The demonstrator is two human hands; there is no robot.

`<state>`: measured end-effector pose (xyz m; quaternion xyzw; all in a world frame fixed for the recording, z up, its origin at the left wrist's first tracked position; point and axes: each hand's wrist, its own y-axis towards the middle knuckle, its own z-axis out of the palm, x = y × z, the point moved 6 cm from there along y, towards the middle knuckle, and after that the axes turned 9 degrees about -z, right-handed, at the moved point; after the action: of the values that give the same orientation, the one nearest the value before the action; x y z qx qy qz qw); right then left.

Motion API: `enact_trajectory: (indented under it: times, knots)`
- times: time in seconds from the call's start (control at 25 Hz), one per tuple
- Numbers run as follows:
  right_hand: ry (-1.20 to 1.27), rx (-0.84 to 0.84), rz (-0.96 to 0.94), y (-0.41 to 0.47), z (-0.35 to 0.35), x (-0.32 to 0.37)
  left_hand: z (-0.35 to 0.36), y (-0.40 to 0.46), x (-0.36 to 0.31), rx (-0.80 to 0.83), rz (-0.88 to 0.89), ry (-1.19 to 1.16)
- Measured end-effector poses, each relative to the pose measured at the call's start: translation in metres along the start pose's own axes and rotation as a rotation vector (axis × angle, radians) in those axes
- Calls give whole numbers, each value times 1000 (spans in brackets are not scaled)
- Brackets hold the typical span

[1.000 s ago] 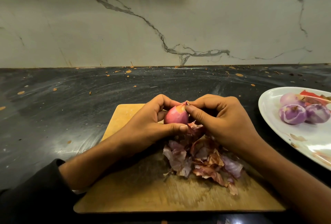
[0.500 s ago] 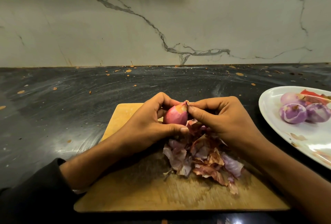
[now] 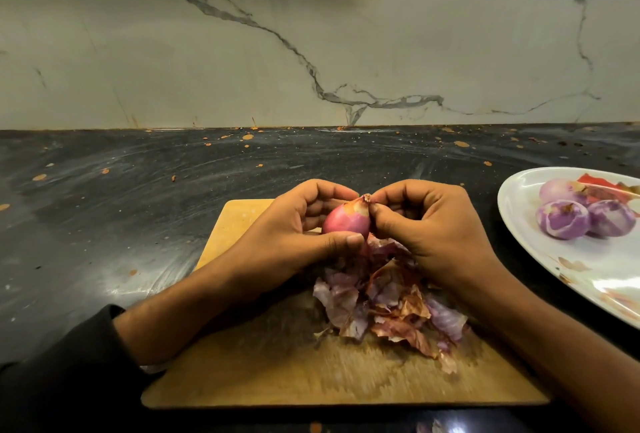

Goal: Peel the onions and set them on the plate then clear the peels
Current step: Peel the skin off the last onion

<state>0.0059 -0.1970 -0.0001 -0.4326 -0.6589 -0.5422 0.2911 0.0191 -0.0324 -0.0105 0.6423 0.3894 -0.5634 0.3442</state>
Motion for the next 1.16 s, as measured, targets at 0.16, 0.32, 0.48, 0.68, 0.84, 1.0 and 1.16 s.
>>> enact_trajectory:
  times: [0.16, 0.32, 0.48, 0.68, 0.84, 1.0, 1.16]
  knots:
    - [55, -41, 27, 1, -2, -1, 2, 1, 2, 36, -32, -85]
    - [40, -16, 23, -1, -1, 1, 5, 2, 8, 68, -47, -69]
    - [78, 58, 7, -2, 5, 6, 2, 2, 13, 47, -83, -36]
    - [29, 125, -14, -2, 11, 8, 7, 0, 9, 111, -78, 57]
    - [43, 75, -46, 1, 6, 7, 5, 2, 7, 96, -63, 15]
    - [90, 20, -24, 1, 3, 5, 1, 2, 6, 42, -76, -134]
    - [133, -12, -19, 0, 1, 3, 7, 0, 9, 110, -98, -225]
